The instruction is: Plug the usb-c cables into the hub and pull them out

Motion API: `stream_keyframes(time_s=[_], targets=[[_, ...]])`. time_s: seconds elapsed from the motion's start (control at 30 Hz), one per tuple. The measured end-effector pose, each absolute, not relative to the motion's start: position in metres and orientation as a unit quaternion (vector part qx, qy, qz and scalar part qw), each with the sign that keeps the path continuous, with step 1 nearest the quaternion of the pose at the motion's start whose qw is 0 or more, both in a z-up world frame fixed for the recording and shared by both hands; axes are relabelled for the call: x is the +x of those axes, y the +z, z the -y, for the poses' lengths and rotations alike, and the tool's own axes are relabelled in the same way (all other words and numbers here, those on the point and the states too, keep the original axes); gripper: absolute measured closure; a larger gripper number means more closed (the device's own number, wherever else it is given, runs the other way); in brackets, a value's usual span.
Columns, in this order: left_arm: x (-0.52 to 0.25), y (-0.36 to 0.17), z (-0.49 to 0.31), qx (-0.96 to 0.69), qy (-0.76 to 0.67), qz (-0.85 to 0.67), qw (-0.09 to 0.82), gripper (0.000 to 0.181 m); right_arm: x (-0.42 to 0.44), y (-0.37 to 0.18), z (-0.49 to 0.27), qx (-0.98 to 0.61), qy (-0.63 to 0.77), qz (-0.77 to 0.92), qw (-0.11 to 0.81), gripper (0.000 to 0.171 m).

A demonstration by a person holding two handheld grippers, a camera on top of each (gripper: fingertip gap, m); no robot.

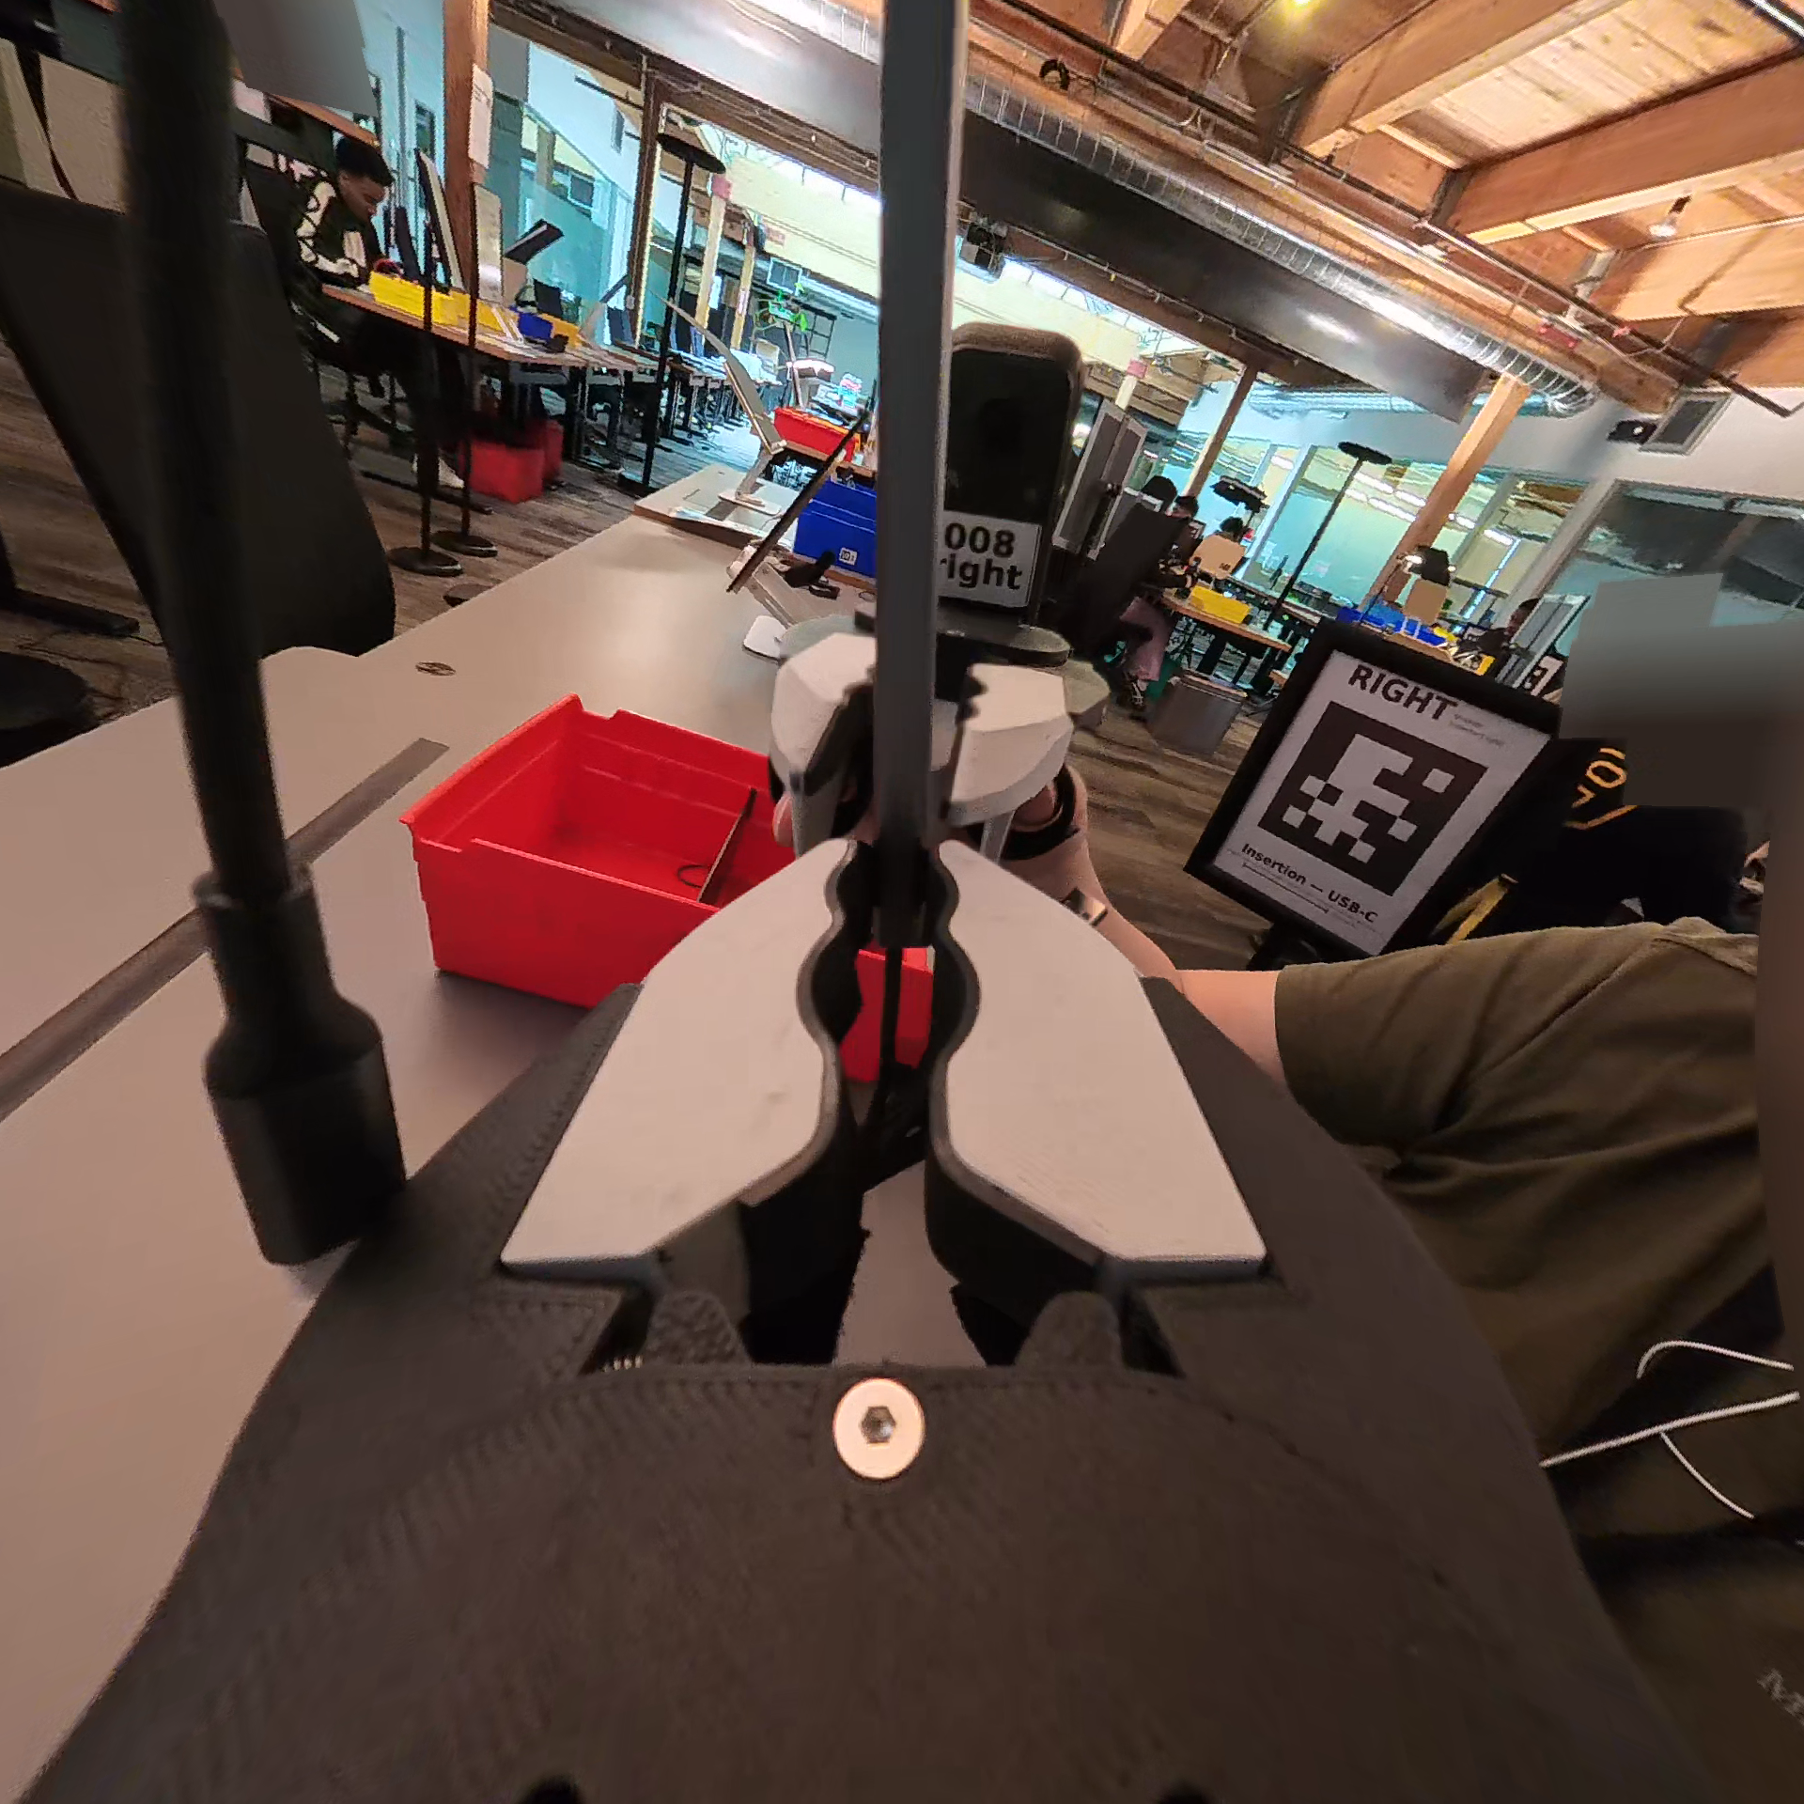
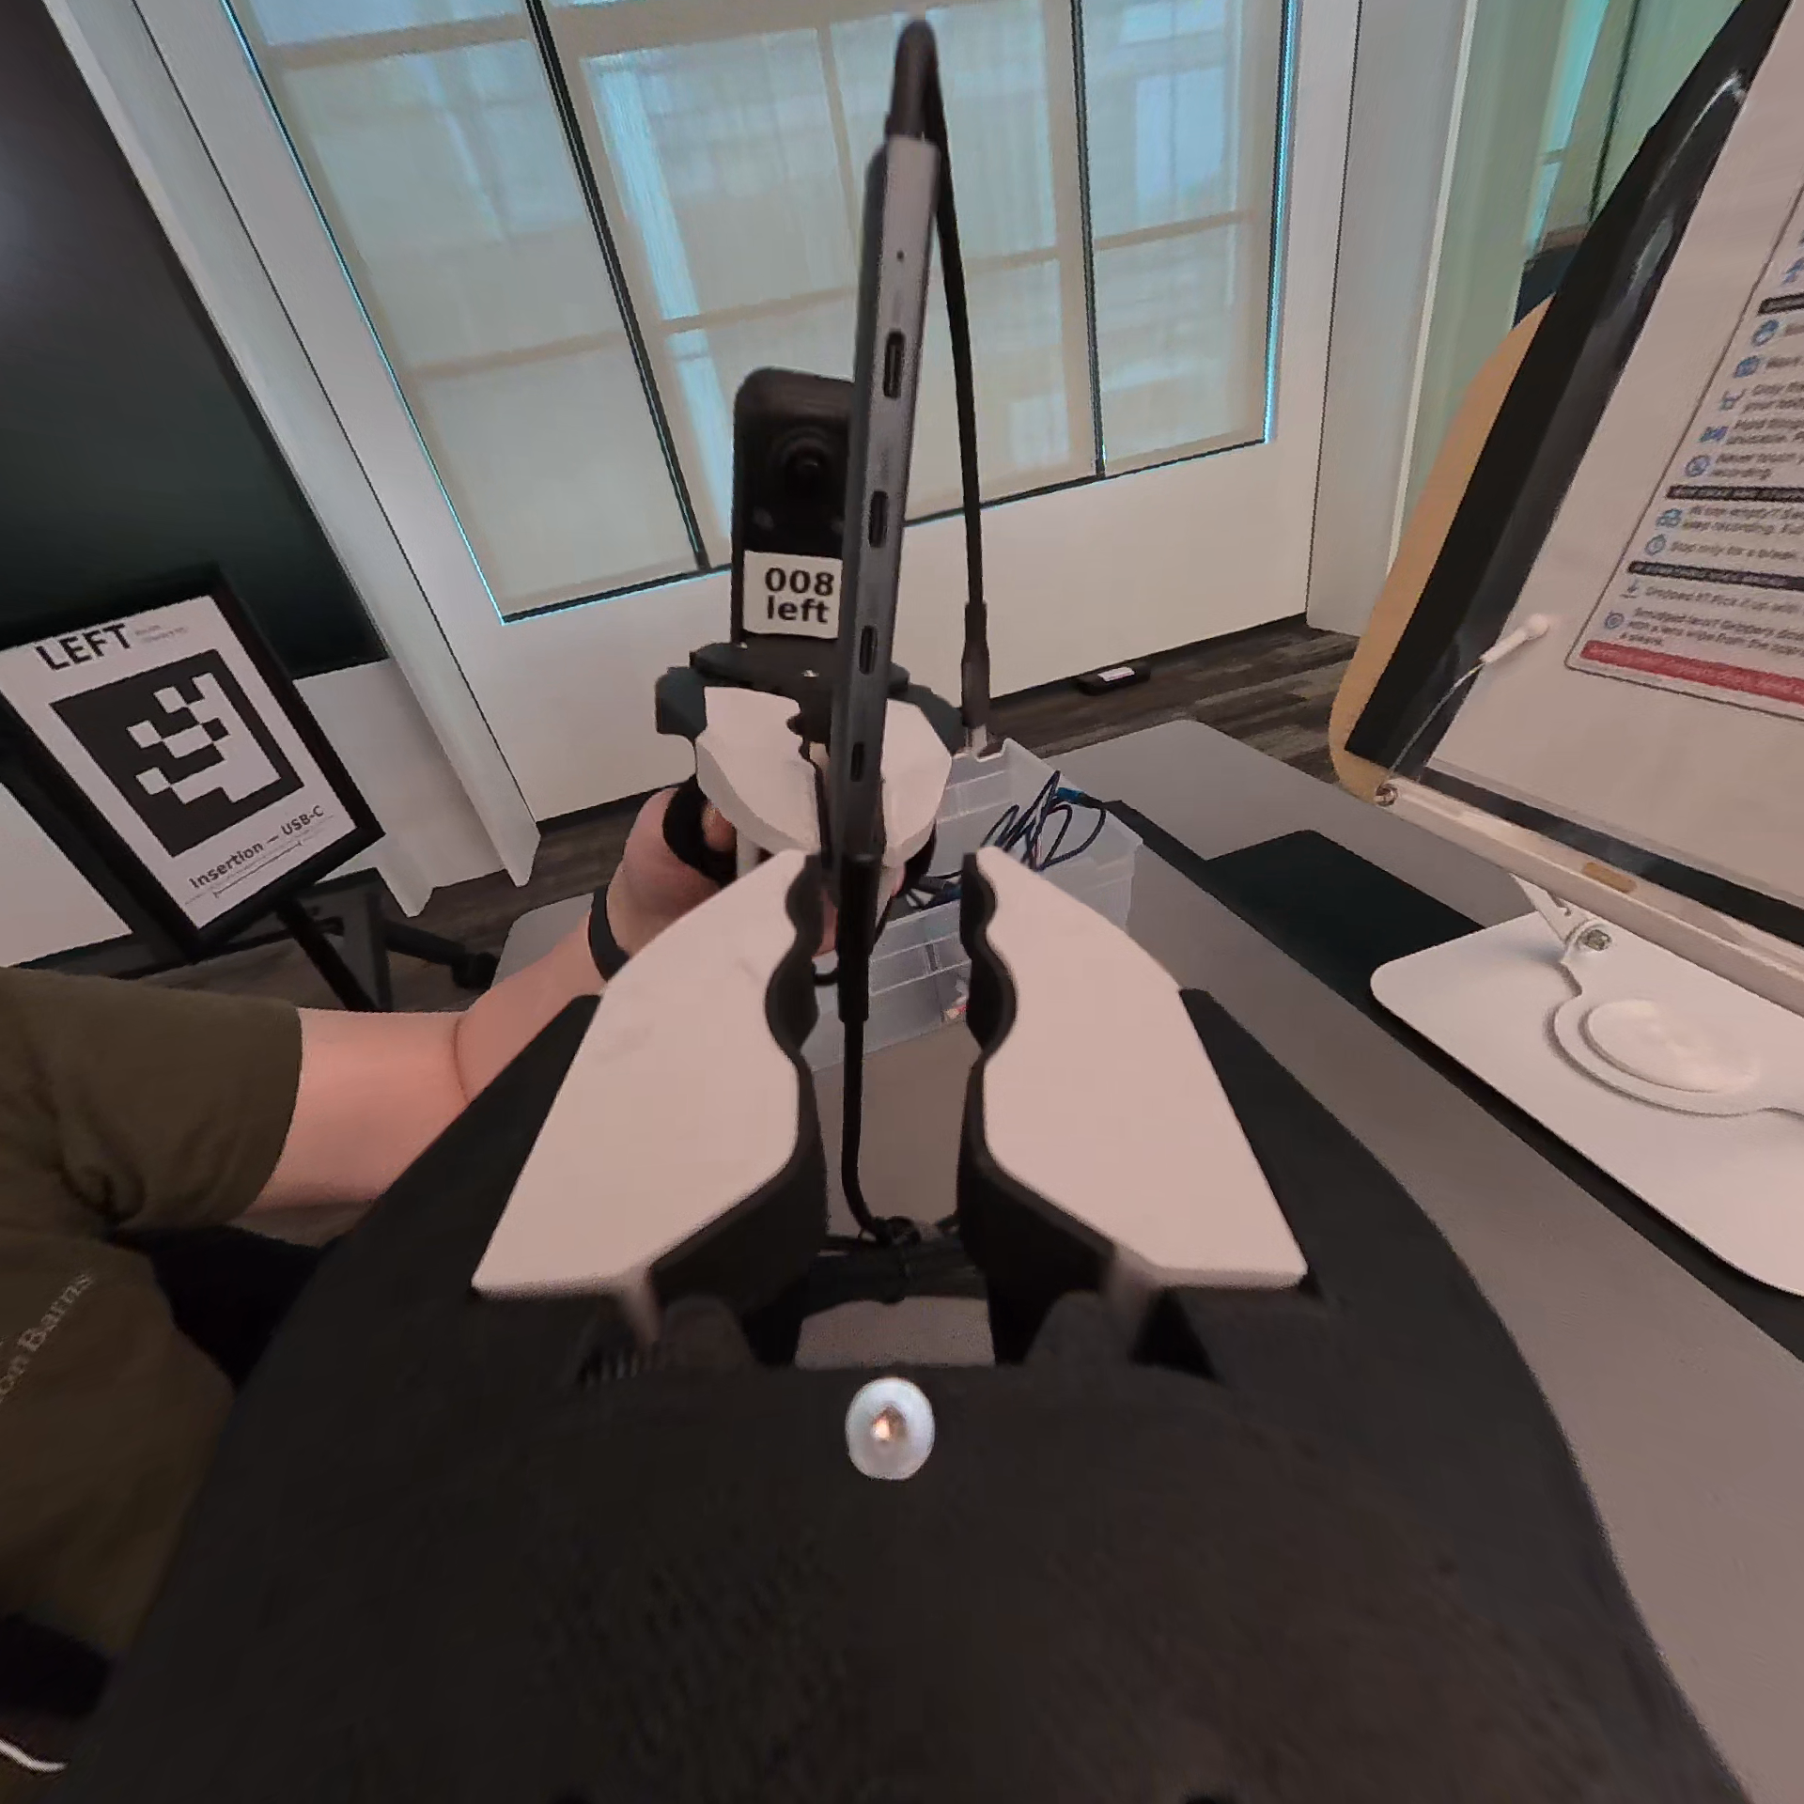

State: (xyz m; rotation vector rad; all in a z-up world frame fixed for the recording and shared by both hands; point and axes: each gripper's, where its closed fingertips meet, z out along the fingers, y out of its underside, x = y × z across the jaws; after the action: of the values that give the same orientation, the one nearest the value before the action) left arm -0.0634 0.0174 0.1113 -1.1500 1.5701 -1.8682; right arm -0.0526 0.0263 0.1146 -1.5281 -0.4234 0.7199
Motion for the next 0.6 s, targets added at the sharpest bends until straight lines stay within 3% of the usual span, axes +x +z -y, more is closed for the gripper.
stream_keyframes(time_s=[0.07, 0.1, 0.5, 0.6], targets=[[-0.063, 0.111, -0.016, -0.416, -0.672, -0.57, 0.223, 0.172, -0.056, 0.111, -0.027, -0.674, 0.322, 0.19, 0.637, 0.151], [-0.062, 0.111, -0.018, -0.419, -0.667, -0.571, 0.231, 0.172, -0.059, 0.112, -0.025, -0.667, 0.336, 0.196, 0.635, 0.162], [-0.062, 0.124, -0.014, -0.424, -0.673, -0.548, 0.258, 0.173, -0.058, 0.119, -0.017, -0.657, 0.413, 0.181, 0.604, 0.162], [-0.097, 0.164, -0.073, -0.417, -0.726, -0.432, 0.335, 0.173, -0.007, 0.139, -0.009, -0.627, 0.411, 0.112, 0.653, 0.162]])
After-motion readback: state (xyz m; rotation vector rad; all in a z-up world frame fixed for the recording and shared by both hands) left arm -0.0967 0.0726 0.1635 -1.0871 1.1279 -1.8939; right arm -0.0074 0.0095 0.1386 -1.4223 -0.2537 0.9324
